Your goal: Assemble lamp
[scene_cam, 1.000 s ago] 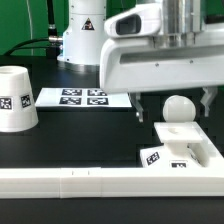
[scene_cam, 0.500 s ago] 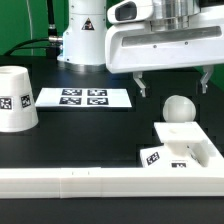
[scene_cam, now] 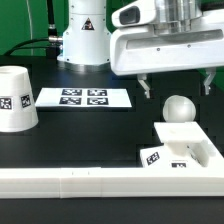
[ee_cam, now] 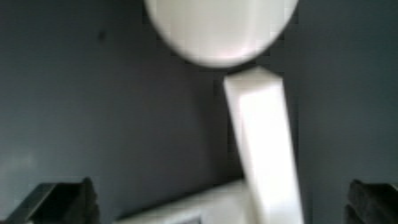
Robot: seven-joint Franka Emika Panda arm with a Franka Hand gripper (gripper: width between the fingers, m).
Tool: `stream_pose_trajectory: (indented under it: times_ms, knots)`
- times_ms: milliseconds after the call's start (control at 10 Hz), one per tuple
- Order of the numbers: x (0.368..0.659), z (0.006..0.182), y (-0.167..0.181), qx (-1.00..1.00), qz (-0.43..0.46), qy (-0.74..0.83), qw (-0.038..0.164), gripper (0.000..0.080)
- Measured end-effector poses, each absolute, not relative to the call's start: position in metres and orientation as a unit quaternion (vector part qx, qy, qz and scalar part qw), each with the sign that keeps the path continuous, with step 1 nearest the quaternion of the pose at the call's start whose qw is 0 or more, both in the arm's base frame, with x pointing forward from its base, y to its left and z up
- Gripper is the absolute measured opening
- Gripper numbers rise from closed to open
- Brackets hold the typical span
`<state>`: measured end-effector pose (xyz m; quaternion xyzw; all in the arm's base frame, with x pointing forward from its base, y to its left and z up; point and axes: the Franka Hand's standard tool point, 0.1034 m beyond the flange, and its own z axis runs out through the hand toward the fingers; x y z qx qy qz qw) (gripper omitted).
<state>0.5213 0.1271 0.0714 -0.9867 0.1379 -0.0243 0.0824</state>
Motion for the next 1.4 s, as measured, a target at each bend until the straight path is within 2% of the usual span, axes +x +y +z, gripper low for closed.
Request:
stream_pose_trajectory:
  times_ms: [200,500,700,1100,1400]
  knots:
    - [0.51,0.063,0.141,-0.989,-0.022,0.119,0.08,0.0699]
    - [0.509,0.064,0.138,-0.99,-0.003,0.114,0.079,0.0699]
    - [0.508,0.066,0.134,-0.99,0.072,0.094,0.082,0.0699]
    - [0.507,0.067,0.137,-0.979,0.167,0.077,0.088,0.0699]
    - [0.5,0.056,0.138,-0.959,0.261,0.074,0.089,0.0699]
